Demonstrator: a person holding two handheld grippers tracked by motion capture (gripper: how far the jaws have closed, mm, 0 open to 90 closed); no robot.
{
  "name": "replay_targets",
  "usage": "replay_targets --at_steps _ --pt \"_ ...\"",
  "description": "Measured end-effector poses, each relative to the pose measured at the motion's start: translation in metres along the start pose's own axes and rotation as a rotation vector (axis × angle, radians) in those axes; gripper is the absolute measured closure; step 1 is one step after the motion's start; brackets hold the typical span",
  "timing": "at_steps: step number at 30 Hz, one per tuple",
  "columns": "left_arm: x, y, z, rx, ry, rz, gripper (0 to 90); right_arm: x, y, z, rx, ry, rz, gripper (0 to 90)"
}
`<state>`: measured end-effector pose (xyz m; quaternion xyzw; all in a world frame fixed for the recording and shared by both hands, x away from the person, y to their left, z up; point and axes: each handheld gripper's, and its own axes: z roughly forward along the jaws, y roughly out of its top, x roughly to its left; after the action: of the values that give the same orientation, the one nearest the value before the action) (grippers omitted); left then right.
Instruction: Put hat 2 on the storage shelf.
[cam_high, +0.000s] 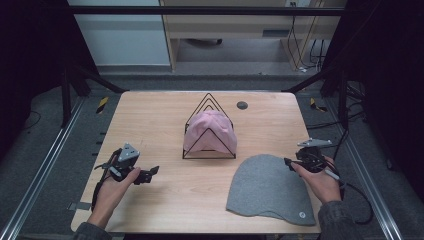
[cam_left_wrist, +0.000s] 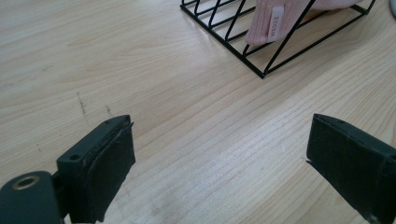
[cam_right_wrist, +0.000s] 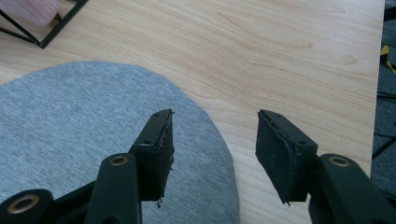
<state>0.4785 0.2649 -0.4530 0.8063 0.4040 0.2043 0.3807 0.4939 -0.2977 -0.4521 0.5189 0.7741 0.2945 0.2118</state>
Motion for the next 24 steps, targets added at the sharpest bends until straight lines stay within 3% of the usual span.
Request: replay_targets --at_steps 3,10,19,24 --pt "0.001 -0.001 0.000 0.007 -0.001 -0.004 8.1 -0.004 0.000 0.002 0.012 0.001 0.000 53.7" --pt "0.000 -0.002 0.002 0.013 -0.003 -0.001 8.2 -0.009 -0.002 0.011 0.059 0.007 0.019 56.2" --pt "0.000 -0.002 0.003 0.016 -0.008 -0.007 8.3 -0.007 -0.007 0.019 0.103 0.030 0.030 48.3" --pt "-0.001 -0.002 0.003 0.015 -0.005 -0.001 8.3 -0.007 -0.011 0.021 0.118 0.037 0.032 49.2"
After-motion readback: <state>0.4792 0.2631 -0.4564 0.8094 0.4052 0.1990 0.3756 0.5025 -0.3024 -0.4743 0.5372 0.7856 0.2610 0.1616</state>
